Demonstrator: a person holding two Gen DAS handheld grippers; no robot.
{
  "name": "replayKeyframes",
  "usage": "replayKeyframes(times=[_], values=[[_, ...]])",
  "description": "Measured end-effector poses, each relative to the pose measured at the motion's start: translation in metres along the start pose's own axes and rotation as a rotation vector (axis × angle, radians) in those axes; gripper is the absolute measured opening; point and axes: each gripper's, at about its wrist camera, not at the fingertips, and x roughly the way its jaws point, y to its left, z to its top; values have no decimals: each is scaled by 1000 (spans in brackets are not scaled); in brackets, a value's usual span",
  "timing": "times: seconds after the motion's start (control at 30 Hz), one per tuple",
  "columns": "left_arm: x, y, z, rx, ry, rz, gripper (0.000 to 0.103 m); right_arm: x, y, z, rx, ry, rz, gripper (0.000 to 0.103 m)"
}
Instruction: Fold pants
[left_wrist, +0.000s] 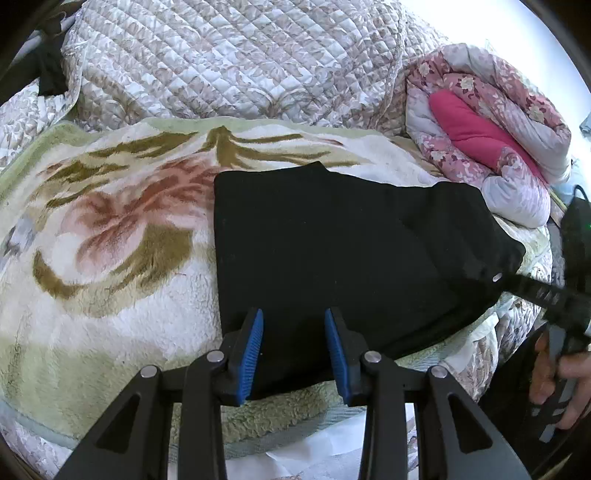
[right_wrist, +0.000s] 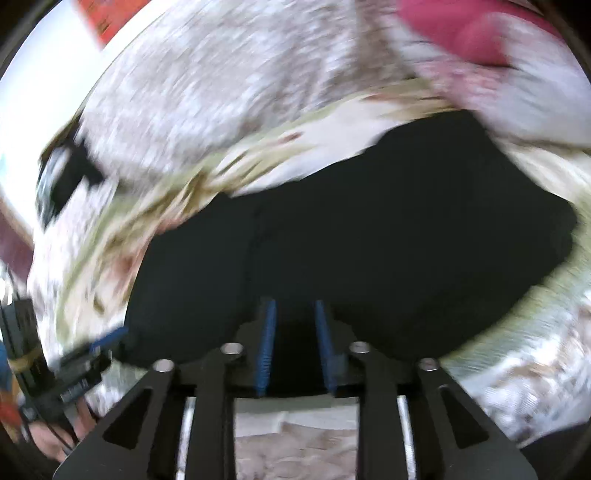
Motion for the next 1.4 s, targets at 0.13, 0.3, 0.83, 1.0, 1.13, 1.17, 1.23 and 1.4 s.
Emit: replayKeyframes(times=[0.13, 0.3, 0.83, 1.0, 1.13, 1.17, 1.23, 1.4], values=[[0, 0, 0, -1, -1, -1, 37, -41, -32, 0, 146, -180, -73, 61], [2, 1, 0, -8, -2, -3, 37, -66, -63, -4, 291, -279, -177, 61], [3, 1, 1, -8, -4, 0, 38, -44, -102, 14, 494, -265, -122, 63], [2, 1, 0, -7, -4, -1, 39, -35, -109, 22, 545, -240, -121, 64], [3, 1, 1, -7, -4, 2, 39, -47, -90, 25, 446, -291, -73, 62], [3, 1, 1, -6, -4, 2, 39, -44, -87, 29, 420, -279, -79, 62], [3, 1, 1, -4, -4, 1, 41, -29, -91, 35, 434, -210, -72, 58], [4, 2, 3, 10, 0, 4, 42, -22, -89, 44, 411, -164, -101, 32]])
